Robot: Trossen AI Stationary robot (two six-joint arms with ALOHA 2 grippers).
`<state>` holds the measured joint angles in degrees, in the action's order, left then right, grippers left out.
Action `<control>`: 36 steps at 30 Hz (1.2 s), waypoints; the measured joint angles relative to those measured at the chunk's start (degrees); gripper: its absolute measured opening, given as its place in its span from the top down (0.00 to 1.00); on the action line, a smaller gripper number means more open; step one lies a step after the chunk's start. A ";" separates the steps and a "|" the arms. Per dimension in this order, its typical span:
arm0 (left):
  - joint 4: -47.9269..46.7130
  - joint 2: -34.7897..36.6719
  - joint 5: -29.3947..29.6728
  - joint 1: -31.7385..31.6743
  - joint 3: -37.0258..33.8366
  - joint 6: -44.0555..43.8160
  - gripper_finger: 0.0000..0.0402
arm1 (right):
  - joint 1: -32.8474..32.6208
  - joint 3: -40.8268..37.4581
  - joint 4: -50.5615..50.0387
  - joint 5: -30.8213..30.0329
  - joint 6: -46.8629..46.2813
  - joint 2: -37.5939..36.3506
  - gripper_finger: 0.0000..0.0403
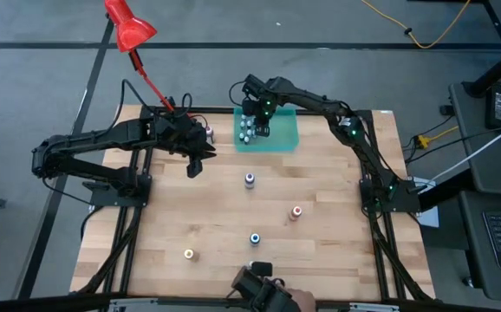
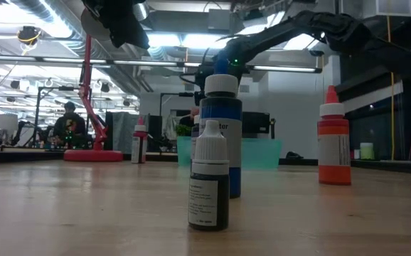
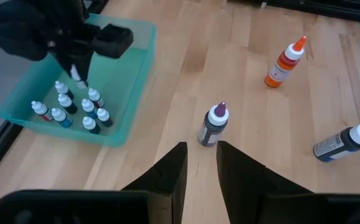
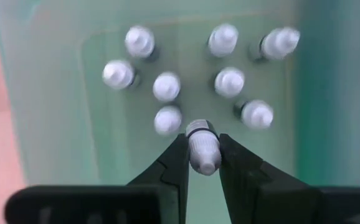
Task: Pick & Place food coloring
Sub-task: Put the small green food coloring bottle into the green bin
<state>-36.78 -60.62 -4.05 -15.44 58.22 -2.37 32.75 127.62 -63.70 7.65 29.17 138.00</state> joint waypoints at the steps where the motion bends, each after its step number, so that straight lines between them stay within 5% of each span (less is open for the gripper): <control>1: -0.02 0.00 -0.01 0.02 0.00 0.00 0.80 | 0.00 -0.33 1.32 0.03 -0.13 0.12 0.82; 13: -1.24 0.00 -0.02 0.00 0.00 0.13 0.80 | 0.00 -6.98 4.19 -0.52 -0.39 0.23 0.82; 36: -1.20 0.00 -0.03 0.00 0.00 1.00 0.80 | 0.98 -7.05 6.88 -2.32 -0.72 0.21 0.79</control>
<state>-37.98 -60.62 -4.08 -15.44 58.22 -1.37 33.74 120.57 -56.82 5.33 28.45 138.21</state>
